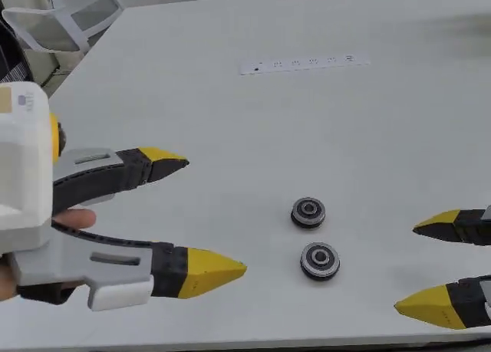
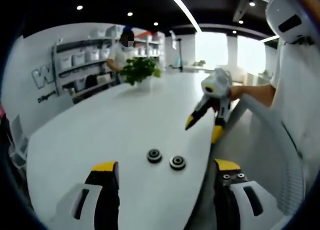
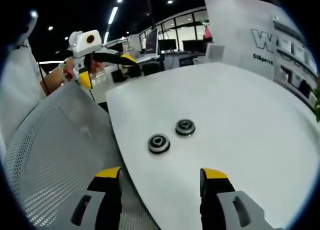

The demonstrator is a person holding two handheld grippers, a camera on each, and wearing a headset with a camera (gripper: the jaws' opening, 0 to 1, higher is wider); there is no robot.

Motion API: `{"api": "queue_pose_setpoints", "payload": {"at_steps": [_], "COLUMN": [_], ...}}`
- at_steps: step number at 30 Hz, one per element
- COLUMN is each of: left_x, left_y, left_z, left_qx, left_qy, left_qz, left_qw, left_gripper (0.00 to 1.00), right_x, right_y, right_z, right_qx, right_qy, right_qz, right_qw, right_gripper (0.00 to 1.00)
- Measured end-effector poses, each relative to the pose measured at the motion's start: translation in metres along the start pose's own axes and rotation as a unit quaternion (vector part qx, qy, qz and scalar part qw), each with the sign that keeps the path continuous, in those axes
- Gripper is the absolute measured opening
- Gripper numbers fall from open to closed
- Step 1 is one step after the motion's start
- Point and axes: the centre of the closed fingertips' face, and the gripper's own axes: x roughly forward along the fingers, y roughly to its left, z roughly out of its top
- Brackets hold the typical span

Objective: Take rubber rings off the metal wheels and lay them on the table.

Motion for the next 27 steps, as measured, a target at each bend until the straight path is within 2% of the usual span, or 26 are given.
{"api": "queue_pose_setpoints", "payload": {"at_steps": [3,8,12,17,21,27], "left_x": [0.006,0.02,0.032,0.048,0.058,0.073], "left_y": [-0.003,-0.009,-0.011,-0.018,-0.022,-0.023], "left_z": [0.003,0.007,0.013,0.01,0.012,0.013], "left_qx": [0.009,0.042,0.044,0.064,0.07,0.071], "left_qy": [0.003,0.015,0.001,0.012,0.008,0.002], "left_qz": [-0.011,-0.037,-0.047,-0.071,-0.085,-0.092], "left_qw": [0.9999,0.9983,0.9979,0.9953,0.9939,0.9932], "left_gripper": [0.77,0.75,0.75,0.71,0.67,0.59], "right_x": [0.002,0.007,0.011,0.017,0.021,0.031], "right_y": [0.0,0.001,0.0,0.001,0.001,0.002], "right_z": [0.002,0.012,0.018,0.02,0.023,0.025], "right_qx": [-0.002,-0.009,-0.016,-0.032,-0.036,-0.043], "right_qy": [-0.002,-0.013,-0.019,-0.013,-0.012,-0.013], "right_qz": [0.004,0.012,0.018,0.027,0.035,0.045], "right_qw": [1.0,0.9998,0.9995,0.999,0.9987,0.998], "right_gripper": [0.6,0.57,0.55,0.5,0.48,0.44]}}
